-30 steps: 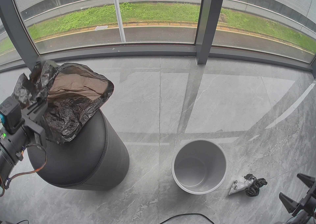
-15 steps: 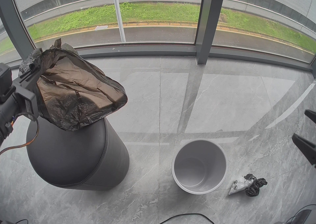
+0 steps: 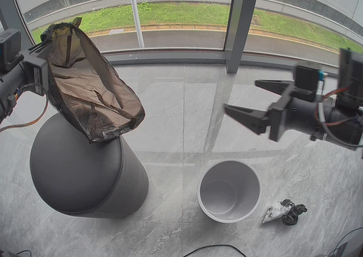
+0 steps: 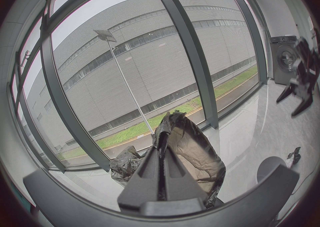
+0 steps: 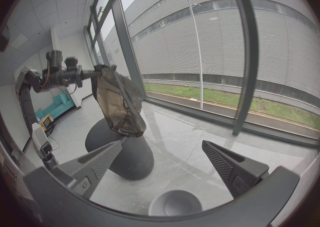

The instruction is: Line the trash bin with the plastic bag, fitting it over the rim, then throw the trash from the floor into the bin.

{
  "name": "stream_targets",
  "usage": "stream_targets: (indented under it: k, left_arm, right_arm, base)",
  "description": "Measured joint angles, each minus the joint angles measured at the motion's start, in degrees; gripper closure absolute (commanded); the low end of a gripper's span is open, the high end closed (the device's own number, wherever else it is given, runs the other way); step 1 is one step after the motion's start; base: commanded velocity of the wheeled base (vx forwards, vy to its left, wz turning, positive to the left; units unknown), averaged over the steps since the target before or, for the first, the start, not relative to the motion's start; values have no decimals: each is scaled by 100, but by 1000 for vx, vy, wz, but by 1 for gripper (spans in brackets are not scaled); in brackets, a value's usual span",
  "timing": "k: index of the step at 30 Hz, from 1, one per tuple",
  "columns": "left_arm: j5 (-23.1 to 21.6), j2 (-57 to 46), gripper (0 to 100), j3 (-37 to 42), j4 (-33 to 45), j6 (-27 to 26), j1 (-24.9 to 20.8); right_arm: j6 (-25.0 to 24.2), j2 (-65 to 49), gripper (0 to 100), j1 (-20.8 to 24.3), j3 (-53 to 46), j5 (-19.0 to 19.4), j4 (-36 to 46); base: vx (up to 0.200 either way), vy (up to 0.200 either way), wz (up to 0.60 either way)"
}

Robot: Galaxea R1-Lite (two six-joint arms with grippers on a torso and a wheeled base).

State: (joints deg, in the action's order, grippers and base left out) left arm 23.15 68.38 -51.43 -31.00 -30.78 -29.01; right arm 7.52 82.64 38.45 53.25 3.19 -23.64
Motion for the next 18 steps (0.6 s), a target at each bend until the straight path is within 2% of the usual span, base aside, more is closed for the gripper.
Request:
stream_targets:
  k: [7,12,15,18]
  left_arm:
    - [-55,315,100,-595,167,-44,13]
    - [-162,466,100,-818,221,-69,13]
    - [-196,508,100,-874,235,-78,13]
    - [-208,530,100,-903,240,-83,21]
  right_arm:
    - [121,1920,0,755,1092,-77,-622]
    - [162,2907,0,1061,1844,-167,-1120]
    - [172,3367,0,1097,2295,-408,-1389]
    - [173,3743,0,1036,2723,-823,-1591]
  base:
    - [0,0,0]
    - [0,0,0]
    - [0,0,0]
    - [0,0,0]
